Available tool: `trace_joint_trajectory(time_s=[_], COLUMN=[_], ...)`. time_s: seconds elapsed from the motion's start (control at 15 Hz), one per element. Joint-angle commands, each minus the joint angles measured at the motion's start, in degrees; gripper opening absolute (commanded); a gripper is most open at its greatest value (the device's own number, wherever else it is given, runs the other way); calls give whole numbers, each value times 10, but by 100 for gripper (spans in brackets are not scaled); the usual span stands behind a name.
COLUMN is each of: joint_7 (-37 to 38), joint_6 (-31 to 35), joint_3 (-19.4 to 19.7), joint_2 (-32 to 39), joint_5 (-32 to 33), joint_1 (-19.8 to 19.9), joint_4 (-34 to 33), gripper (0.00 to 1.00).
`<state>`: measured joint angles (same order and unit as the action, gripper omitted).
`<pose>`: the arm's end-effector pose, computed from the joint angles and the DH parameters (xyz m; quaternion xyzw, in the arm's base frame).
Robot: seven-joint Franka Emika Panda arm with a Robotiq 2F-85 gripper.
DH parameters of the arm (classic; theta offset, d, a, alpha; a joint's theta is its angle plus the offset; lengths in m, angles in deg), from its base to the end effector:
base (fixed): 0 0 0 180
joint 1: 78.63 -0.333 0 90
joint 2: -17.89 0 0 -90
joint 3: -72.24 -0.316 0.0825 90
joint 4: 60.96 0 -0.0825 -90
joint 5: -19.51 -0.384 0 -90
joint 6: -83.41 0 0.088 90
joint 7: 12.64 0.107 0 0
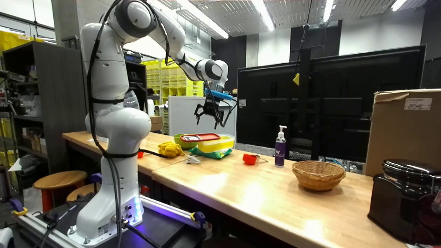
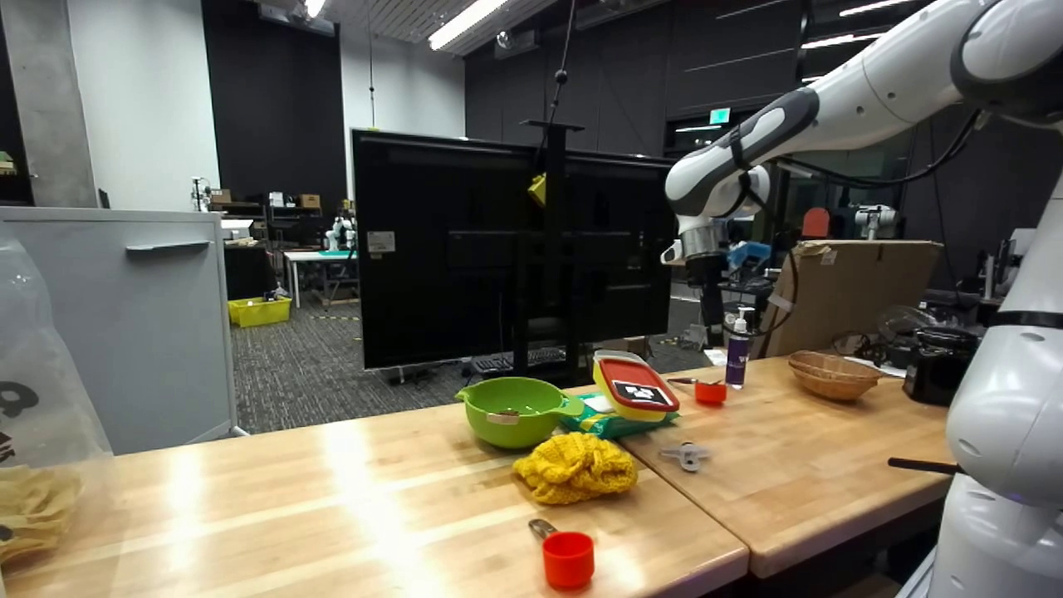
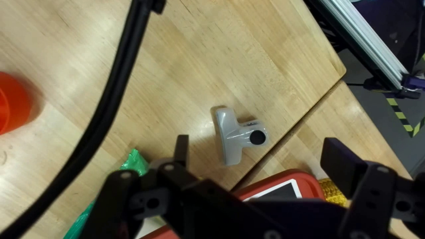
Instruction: Move the spoon forward, then use the spoon to stir in the green bowl
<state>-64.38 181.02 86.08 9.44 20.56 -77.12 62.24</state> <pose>0.4535 -0.1290 0.4416 -0.9370 -0.3148 0.1212 0.0905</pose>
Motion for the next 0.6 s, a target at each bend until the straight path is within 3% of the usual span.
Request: trace_joint_trajectory(time_s=[0.0, 0.53], joint_7=[-36, -149], joint_6=[1, -36], joint_3=[-4, -14], joint_2=[57, 259], joint_5=[8, -50], joint_1=[28, 108], joint_4=[-66, -306], gripper=[100, 100])
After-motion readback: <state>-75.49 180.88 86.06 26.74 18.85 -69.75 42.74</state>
